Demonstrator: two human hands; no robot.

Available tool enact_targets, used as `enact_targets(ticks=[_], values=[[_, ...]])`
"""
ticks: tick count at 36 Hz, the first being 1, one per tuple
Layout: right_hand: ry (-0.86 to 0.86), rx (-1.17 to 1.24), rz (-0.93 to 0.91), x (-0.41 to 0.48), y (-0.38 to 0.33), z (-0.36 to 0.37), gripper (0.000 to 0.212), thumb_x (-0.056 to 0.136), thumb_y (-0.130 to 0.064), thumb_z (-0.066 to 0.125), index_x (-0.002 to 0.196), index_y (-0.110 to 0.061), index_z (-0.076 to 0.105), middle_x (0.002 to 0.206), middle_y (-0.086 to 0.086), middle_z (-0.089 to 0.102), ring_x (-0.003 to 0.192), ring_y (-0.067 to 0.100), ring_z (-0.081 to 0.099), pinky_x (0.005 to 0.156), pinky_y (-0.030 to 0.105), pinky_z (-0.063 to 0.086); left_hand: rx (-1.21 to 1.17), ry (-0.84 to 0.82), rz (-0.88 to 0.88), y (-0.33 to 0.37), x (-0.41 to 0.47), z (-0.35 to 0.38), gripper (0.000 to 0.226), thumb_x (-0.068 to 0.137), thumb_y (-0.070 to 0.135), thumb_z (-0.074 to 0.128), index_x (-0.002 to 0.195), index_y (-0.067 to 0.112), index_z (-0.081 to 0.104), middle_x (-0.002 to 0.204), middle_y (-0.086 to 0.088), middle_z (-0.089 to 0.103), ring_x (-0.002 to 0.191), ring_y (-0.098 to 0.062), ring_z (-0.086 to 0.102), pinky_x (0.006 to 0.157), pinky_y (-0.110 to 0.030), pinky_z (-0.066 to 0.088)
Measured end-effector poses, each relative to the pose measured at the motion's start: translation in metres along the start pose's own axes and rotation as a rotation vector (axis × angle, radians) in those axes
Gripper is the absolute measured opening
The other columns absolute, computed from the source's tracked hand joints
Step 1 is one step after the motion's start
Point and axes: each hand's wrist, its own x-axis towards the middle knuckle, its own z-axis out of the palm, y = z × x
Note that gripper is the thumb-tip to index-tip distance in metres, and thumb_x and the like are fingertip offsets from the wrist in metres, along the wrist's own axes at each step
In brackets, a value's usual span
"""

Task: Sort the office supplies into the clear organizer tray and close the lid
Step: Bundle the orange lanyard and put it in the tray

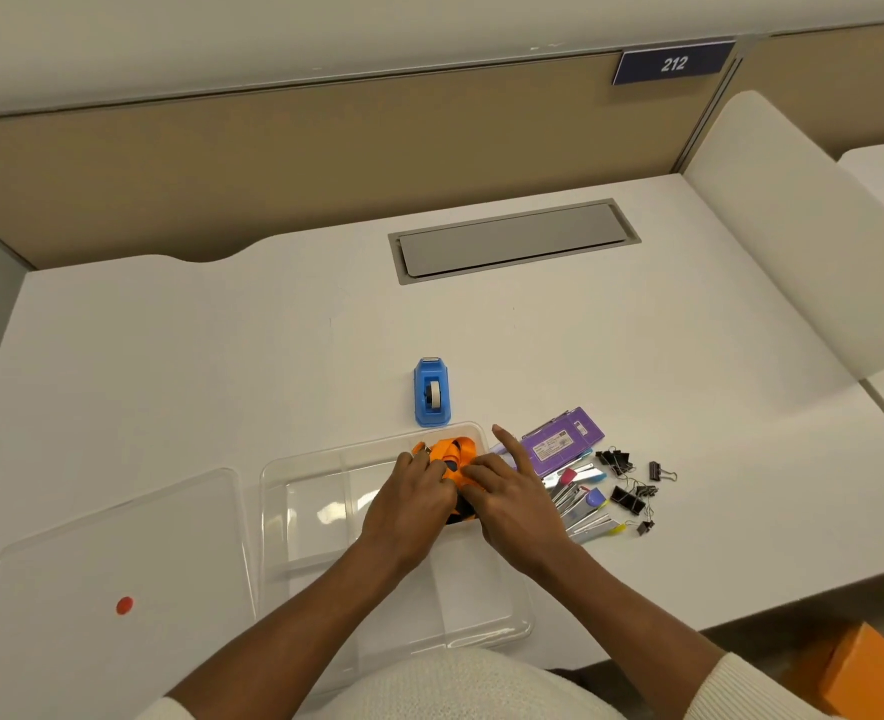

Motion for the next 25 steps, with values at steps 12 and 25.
enact_targets(ticks=[12, 25], values=[[0.017, 0.094, 0.028, 0.001, 0.004, 0.015, 0.032, 0.069, -0.021, 0.093, 0.099, -0.027, 0.081, 0.111, -0.005, 0.078, 0.122, 0.023, 0.066, 0.120, 0.050, 0.026, -0.024, -0.115, 0.078, -0.009, 0.014, 0.005, 0.029, 0.107, 0.019, 0.048, 0.134, 0.014, 0.060, 0.133, -0.009, 0.065, 0.124, -0.026, 0.060, 0.103, -0.035, 0.043], [0.374, 0.395, 0.498, -0.020, 0.060, -0.027, 0.010, 0.090, -0.019, 0.070, 0.093, -0.023, 0.078, 0.092, -0.008, 0.075, 0.088, 0.018, 0.067, 0.071, 0.032, 0.055, 0.083, 0.130, 0.078, 0.018, 0.022, -0.045, 0.022, 0.096, 0.029, 0.066, 0.114, 0.017, 0.064, 0.107, -0.006, 0.071, 0.091, -0.025, 0.064, 0.076, -0.035, 0.039]])
